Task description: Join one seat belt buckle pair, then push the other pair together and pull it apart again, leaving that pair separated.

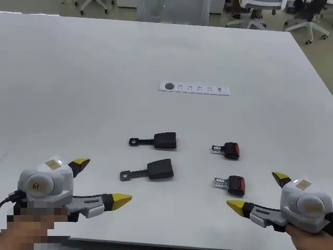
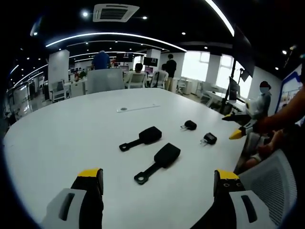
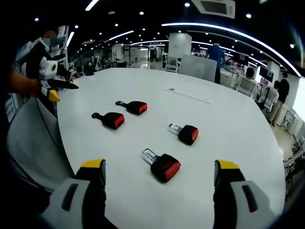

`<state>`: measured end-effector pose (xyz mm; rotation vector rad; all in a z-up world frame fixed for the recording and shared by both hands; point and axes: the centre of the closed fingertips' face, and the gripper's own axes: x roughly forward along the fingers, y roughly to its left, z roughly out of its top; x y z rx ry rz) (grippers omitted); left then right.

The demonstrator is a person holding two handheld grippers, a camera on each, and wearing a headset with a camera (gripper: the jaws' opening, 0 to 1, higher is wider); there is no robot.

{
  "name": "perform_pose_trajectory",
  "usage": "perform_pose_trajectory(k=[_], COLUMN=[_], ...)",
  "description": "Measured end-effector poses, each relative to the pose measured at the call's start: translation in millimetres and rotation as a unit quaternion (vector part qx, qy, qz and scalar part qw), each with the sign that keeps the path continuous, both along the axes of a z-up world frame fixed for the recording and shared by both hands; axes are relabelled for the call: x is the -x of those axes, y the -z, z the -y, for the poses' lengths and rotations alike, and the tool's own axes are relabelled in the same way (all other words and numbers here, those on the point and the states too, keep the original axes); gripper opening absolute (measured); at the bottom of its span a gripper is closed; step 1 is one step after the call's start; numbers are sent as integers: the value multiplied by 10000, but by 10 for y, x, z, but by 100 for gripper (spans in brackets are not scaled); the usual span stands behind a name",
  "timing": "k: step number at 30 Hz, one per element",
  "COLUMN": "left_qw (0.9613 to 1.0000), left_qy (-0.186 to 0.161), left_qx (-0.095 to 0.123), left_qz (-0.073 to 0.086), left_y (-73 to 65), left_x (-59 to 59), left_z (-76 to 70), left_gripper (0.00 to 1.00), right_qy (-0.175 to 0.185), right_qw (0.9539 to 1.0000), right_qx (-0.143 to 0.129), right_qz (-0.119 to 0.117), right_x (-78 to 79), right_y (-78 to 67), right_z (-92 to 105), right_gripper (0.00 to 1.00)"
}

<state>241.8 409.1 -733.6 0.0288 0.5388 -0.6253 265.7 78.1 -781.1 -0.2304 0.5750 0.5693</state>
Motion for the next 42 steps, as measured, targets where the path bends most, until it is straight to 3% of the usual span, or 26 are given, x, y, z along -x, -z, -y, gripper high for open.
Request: perform_pose_trajectory(k=[42], left_qw=[10000], left_qy=[-71], left_qx=[31], left_qz=[-50], left_y=[30], left_x=[-106], left_z=[-2], left_gripper=[98], right_qy=[-81], right_qw=[9999], right_qx=[-32], right_qz=[-83], right_x=[-105], right_y=[25], right_z=[-23], right_gripper=[96])
